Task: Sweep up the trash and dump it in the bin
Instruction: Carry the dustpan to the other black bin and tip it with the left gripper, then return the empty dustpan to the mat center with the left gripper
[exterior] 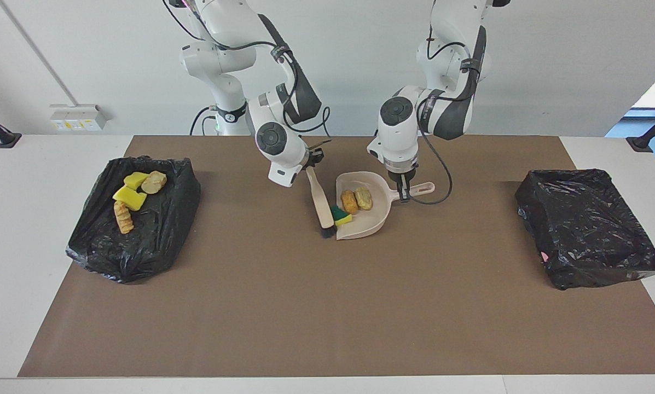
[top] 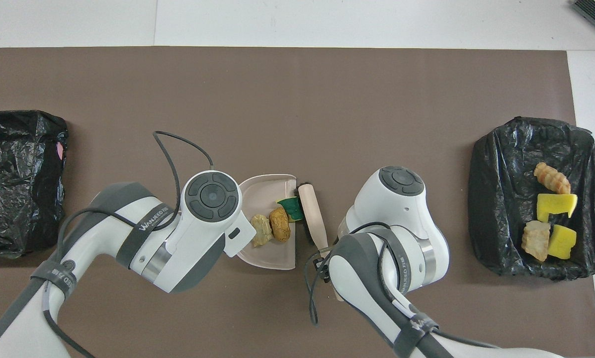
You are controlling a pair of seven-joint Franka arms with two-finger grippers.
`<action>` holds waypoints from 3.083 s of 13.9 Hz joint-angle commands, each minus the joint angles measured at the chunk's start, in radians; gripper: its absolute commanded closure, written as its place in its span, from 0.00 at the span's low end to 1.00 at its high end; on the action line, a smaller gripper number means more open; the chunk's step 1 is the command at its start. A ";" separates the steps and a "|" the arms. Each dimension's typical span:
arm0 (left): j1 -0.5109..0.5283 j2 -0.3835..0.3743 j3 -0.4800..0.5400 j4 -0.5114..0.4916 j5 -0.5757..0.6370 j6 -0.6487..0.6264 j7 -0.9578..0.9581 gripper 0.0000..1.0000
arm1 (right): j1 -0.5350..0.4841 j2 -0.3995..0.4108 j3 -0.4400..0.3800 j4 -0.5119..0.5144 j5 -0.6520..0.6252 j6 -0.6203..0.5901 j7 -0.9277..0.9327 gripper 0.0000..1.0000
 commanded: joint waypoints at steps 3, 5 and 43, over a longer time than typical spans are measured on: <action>0.012 -0.024 0.001 -0.032 0.013 0.008 0.009 1.00 | 0.039 -0.044 0.001 -0.036 0.180 0.022 0.077 1.00; 0.012 -0.024 0.001 -0.032 0.013 0.010 0.009 1.00 | 0.028 -0.050 -0.007 -0.013 0.151 0.007 0.085 1.00; 1.049 0.109 0.019 0.494 0.212 0.082 1.015 1.00 | 0.352 -0.156 0.000 -0.180 -0.121 0.172 0.625 1.00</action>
